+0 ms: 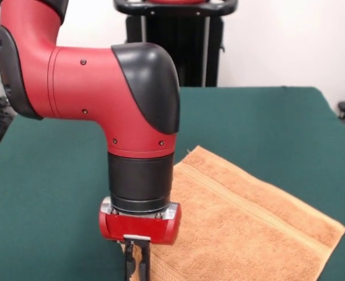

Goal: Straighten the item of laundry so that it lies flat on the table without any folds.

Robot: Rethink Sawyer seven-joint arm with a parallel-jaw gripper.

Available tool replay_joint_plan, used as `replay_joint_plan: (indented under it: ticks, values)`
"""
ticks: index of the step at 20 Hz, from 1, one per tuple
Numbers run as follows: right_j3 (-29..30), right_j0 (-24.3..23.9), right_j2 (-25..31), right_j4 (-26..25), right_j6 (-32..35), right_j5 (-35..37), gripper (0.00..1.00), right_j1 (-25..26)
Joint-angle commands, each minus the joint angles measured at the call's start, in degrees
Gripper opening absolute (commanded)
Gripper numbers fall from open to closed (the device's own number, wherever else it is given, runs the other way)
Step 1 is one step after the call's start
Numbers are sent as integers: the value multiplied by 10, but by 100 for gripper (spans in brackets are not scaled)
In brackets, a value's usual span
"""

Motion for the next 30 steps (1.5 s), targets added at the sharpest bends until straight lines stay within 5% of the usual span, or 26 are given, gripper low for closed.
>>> replay_joint_plan:
  ticks: [1, 8, 16, 30]
  values:
    - [60, 12, -13, -14, 30, -23, 0, -33]
    - [114, -5, 8, 40, -13, 140, 0, -101]
    - [102, -1, 9, 79, -36, 321, 0, -151]
    - [131, -8, 15, 88, -17, 338, 0, -176]
